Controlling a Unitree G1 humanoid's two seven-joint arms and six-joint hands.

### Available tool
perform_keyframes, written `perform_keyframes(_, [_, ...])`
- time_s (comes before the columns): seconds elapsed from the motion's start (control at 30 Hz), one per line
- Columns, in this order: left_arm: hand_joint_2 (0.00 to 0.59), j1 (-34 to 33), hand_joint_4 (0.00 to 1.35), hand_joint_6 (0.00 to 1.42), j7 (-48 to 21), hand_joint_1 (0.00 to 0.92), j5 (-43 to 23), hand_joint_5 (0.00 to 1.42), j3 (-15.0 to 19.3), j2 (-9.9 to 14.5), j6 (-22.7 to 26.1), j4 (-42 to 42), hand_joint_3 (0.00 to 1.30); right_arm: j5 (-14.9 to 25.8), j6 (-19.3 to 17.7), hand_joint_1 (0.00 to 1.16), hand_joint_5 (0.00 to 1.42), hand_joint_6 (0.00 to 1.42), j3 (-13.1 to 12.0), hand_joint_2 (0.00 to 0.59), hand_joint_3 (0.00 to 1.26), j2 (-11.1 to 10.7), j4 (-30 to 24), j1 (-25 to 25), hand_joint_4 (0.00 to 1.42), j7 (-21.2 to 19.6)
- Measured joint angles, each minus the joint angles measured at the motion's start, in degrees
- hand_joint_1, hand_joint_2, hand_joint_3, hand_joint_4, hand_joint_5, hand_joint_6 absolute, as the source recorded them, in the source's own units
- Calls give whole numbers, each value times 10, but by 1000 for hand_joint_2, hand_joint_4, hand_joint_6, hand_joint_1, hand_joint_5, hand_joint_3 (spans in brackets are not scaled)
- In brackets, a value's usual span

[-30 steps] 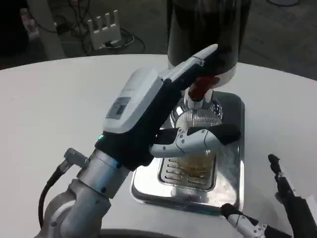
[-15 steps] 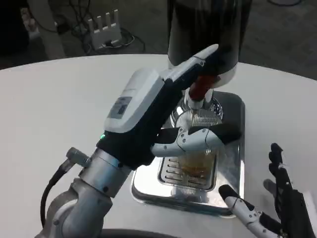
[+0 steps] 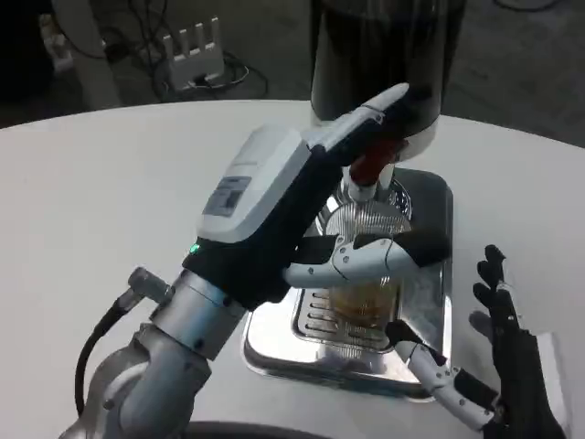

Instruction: Grasp the cup under the faucet to collect the drink, then remove the cup.

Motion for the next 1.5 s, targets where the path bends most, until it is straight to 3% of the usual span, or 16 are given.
perform_keyframes(0.8, [78, -5, 213, 295, -3, 0, 1, 327, 0, 16, 2, 0, 166, 0, -11, 720, 120, 193, 22, 187, 54, 0, 89, -92, 84, -34])
perform_keyframes(1.5, [72, -16, 212, 281, -5, 0, 21, 319, 1, 35, 14, -1, 166, 2, -15, 740, 120, 196, 26, 181, 54, 4, 175, -179, 84, -64])
